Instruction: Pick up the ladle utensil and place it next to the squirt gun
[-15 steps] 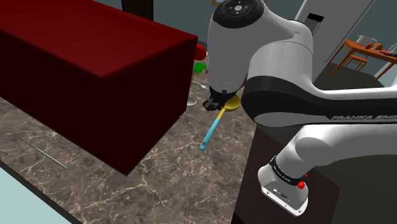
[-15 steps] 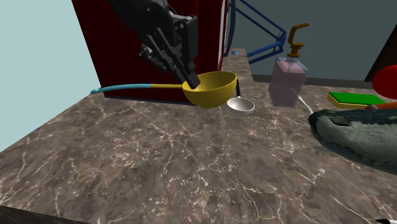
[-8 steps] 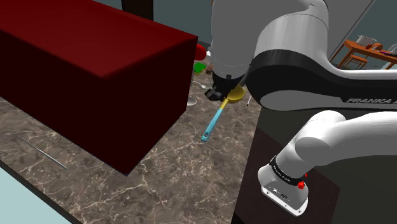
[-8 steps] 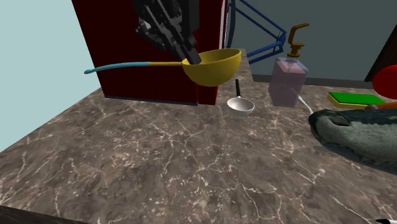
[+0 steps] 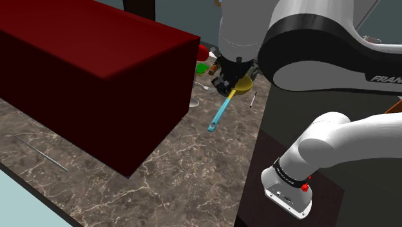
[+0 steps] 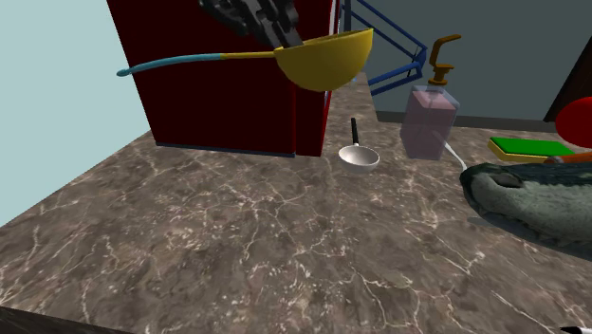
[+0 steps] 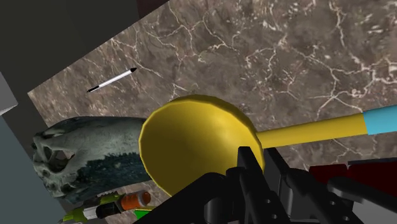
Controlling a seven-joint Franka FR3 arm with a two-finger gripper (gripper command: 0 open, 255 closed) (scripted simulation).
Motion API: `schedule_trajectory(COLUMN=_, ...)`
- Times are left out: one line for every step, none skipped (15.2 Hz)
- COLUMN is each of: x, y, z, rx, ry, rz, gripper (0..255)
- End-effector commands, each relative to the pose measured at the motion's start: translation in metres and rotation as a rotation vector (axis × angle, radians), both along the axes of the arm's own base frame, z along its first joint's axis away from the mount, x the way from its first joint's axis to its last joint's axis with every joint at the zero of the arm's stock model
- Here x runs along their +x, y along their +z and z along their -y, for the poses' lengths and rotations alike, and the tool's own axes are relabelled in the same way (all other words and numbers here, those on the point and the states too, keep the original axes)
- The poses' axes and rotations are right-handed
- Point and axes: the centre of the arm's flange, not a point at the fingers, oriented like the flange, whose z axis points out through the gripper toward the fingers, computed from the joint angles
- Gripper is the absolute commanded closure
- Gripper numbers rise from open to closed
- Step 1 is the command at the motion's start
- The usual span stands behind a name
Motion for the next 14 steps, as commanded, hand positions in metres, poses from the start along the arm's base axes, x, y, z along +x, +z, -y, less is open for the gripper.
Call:
schedule_trajectory(x=0.005, y=0.004, z=0.019, rx=0.0, ry=0.0, rz=0.0, gripper=255)
schedule_trajectory(x=0.009, y=0.004, z=0.032, rx=0.0, ry=0.0, rz=0.0, gripper=255)
schedule_trajectory(x=0.013, y=0.004, z=0.044, rx=0.0, ry=0.0, rz=0.0, gripper=255)
schedule_trajectory(x=0.017, y=0.004, z=0.057, rx=0.0, ry=0.0, rz=0.0, gripper=255)
schedule_trajectory(x=0.021, y=0.004, z=0.069, rx=0.0, ry=0.0, rz=0.0, gripper=255)
schedule_trajectory(x=0.024, y=0.004, z=0.082, rx=0.0, ry=0.0, rz=0.0, gripper=255)
schedule_trajectory(x=0.028, y=0.004, z=0.095, rx=0.0, ry=0.0, rz=0.0, gripper=255)
schedule_trajectory(x=0.032, y=0.004, z=0.107, rx=0.0, ry=0.0, rz=0.0, gripper=255)
schedule_trajectory(x=0.036, y=0.004, z=0.12, rx=0.0, ry=0.0, rz=0.0, gripper=255)
schedule_trajectory(x=0.04, y=0.004, z=0.133, rx=0.0, ry=0.0, rz=0.0, gripper=255)
schedule_trajectory(x=0.044, y=0.004, z=0.145, rx=0.0, ry=0.0, rz=0.0, gripper=255)
schedule_trajectory(x=0.047, y=0.004, z=0.158, rx=0.0, ry=0.0, rz=0.0, gripper=255)
schedule_trajectory(x=0.051, y=0.004, z=0.171, rx=0.0, ry=0.0, rz=0.0, gripper=255)
schedule_trajectory(x=0.055, y=0.004, z=0.183, rx=0.0, ry=0.0, rz=0.0, gripper=255)
